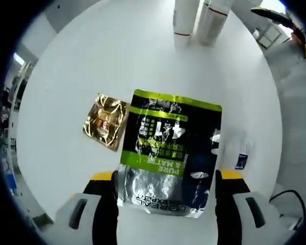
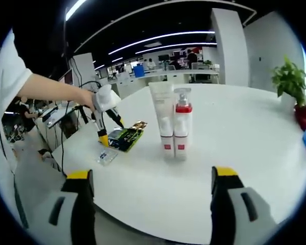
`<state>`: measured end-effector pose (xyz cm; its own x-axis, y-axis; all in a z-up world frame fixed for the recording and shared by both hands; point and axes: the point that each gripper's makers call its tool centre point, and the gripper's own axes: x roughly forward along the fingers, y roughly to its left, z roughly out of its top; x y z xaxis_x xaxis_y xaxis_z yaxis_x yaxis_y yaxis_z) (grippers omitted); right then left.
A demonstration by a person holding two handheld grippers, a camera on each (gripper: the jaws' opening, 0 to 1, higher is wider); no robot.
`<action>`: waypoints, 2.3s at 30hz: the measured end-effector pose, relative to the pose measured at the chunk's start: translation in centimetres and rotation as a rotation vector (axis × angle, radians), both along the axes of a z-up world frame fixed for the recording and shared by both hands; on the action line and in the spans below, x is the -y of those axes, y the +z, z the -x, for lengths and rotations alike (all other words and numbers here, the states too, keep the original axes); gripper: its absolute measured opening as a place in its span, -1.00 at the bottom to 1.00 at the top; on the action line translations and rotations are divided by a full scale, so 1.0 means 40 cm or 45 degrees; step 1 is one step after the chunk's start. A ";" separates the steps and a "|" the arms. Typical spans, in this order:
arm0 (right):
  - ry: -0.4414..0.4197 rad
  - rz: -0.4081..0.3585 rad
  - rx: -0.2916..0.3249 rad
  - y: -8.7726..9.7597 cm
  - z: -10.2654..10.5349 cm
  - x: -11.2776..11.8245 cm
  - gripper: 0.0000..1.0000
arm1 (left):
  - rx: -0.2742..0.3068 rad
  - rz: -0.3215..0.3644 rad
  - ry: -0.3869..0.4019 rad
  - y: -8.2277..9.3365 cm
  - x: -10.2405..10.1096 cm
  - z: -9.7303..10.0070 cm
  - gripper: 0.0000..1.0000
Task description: Arrange the skincare products in the storage area until every visible bottle or jar stands upright without overlapping.
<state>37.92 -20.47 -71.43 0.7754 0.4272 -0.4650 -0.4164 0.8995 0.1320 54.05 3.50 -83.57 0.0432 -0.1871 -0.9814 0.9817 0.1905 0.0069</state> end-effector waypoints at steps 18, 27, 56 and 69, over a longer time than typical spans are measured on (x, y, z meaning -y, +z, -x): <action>-0.001 0.001 -0.004 -0.002 0.001 -0.001 0.89 | 0.003 -0.011 0.013 0.007 -0.001 0.007 0.36; -0.001 0.005 -0.004 -0.002 0.000 -0.001 0.89 | 0.021 0.090 0.084 0.013 0.008 -0.011 -0.33; 0.070 -0.050 -0.011 0.006 0.013 -0.030 0.65 | 0.147 0.238 0.165 0.123 0.024 0.071 -0.65; 0.197 -0.192 -0.062 0.027 0.045 -0.085 0.03 | 0.220 0.354 0.101 0.227 0.104 0.162 -0.65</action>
